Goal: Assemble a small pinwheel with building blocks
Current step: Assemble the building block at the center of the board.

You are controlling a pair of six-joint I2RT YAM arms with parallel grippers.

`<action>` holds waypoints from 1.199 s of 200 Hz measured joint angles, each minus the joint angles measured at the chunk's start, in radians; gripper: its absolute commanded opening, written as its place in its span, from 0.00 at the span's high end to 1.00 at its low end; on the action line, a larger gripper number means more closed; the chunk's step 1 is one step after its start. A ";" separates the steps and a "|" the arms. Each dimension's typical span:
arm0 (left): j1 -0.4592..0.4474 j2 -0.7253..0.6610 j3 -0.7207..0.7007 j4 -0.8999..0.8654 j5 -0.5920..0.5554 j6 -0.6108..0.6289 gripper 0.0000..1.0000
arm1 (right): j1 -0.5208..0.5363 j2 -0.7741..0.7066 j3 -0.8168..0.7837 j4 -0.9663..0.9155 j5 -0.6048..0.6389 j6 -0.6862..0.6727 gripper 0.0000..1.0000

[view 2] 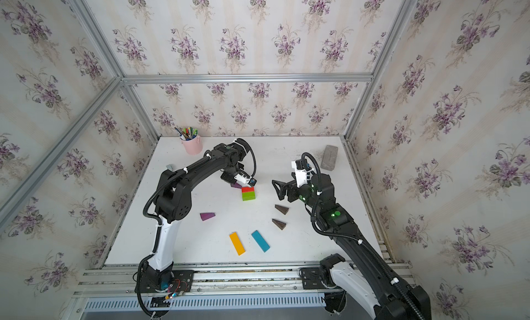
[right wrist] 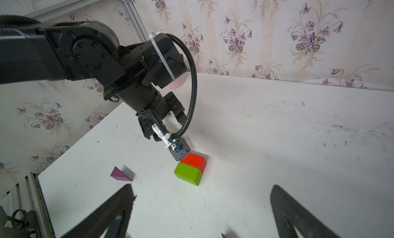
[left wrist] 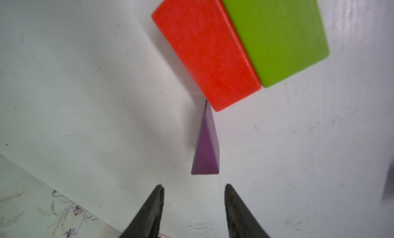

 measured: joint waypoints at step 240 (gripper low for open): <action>0.003 -0.811 -0.994 0.076 -0.087 -0.647 0.54 | 0.010 -0.063 -0.087 0.039 -0.112 0.071 0.00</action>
